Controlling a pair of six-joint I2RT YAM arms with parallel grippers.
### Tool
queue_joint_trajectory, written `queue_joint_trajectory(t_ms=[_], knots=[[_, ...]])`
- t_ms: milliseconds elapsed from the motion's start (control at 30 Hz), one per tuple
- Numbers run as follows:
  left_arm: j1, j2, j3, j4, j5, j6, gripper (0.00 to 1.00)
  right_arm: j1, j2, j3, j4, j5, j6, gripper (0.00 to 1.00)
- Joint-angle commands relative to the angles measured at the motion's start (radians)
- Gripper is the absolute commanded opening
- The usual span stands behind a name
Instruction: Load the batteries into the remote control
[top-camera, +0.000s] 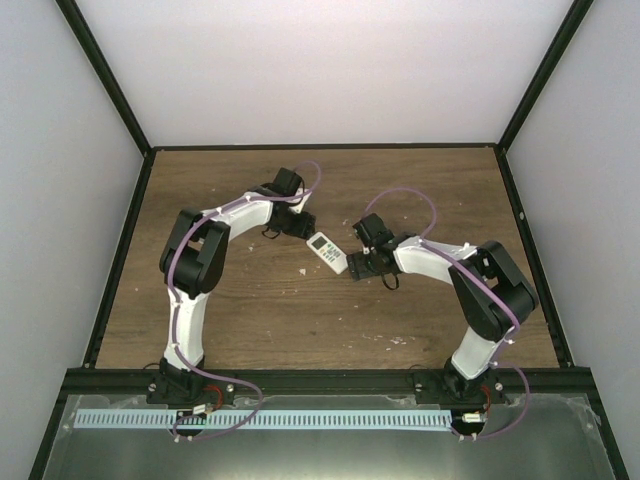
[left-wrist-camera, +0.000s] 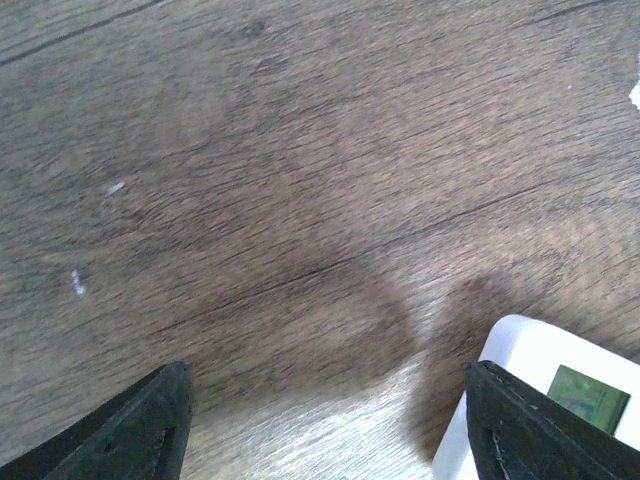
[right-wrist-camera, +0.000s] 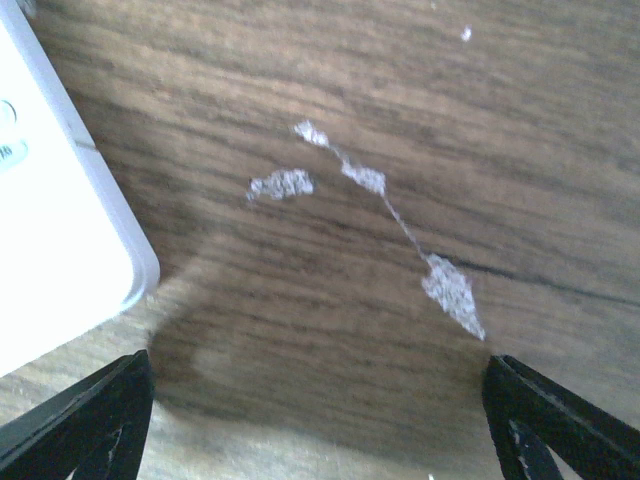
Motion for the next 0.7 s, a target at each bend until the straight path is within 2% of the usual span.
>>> queue_joint_trajectory(t_ms=[0, 300, 400, 667], knots=[[0.032, -0.035, -0.03, -0.052, 0.001, -0.038, 0.77, 0.004, -0.044, -0.022, -0.079, 0.012, 0.038, 0.87], [0.112, -0.195, -0.082, 0.034, 0.054, -0.078, 0.82, -0.003, -0.13, 0.009, -0.141, 0.057, 0.034, 0.91], [0.116, -0.249, -0.073, 0.039, 0.014, -0.087, 0.85, -0.017, -0.158, 0.042, -0.146, 0.059, 0.021, 1.0], [0.115, -0.285, -0.013, -0.046, -0.113, -0.112, 0.89, -0.052, -0.174, 0.104, -0.145, 0.076, -0.011, 1.0]])
